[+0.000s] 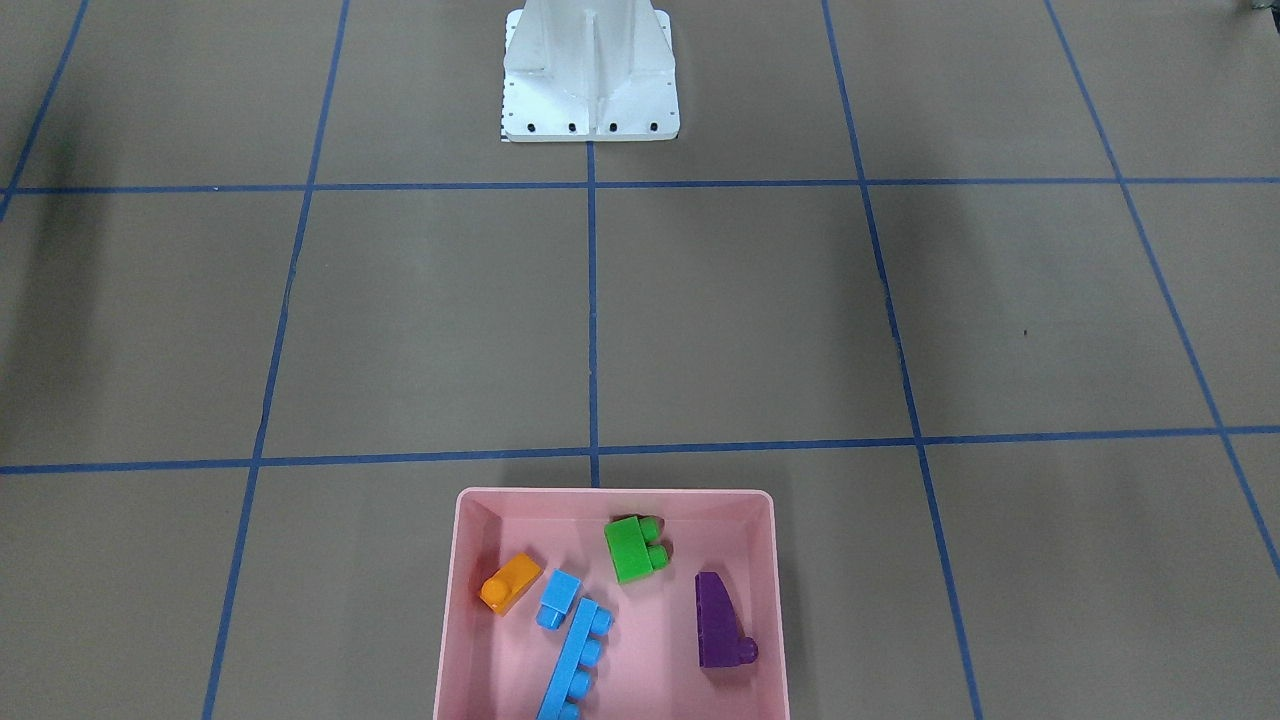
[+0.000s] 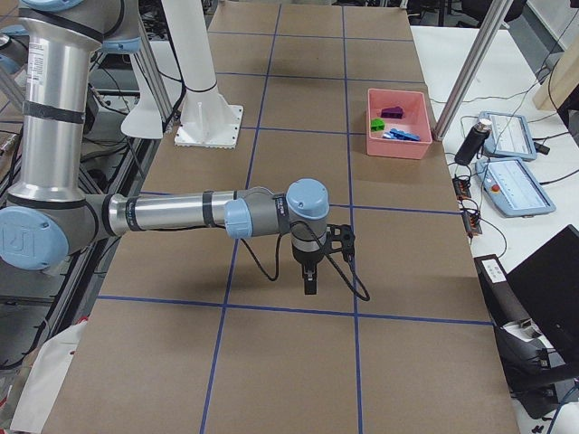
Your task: Put all blocks into box
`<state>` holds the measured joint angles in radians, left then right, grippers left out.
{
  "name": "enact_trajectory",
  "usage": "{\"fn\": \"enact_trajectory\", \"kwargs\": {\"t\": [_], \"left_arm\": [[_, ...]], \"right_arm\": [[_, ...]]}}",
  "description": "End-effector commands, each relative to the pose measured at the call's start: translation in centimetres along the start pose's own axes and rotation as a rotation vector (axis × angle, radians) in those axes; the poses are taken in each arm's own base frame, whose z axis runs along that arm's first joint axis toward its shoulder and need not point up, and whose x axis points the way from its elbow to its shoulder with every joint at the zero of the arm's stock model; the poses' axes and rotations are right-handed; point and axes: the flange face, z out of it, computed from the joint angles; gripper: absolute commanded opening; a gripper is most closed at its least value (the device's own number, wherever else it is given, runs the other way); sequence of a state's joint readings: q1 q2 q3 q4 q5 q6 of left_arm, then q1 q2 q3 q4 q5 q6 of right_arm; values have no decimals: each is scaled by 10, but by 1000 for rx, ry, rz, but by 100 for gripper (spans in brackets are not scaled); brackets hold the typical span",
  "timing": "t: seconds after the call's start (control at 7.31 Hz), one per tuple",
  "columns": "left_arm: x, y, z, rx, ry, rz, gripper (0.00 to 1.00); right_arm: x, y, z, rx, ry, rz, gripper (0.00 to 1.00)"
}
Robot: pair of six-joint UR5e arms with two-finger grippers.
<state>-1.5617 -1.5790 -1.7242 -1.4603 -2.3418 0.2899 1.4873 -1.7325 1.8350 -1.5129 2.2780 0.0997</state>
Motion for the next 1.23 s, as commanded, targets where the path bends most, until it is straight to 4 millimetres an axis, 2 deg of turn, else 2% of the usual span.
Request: {"fn": "enact_trajectory", "kwargs": {"t": [0.0, 1.1], "left_arm": [[0, -1, 0, 1, 0, 1, 100], [-1, -3, 1, 20, -7, 23, 100]], "right_arm": [[0, -6, 3, -2, 0, 2, 100], [-3, -8, 0, 16, -5, -11, 100]]}}
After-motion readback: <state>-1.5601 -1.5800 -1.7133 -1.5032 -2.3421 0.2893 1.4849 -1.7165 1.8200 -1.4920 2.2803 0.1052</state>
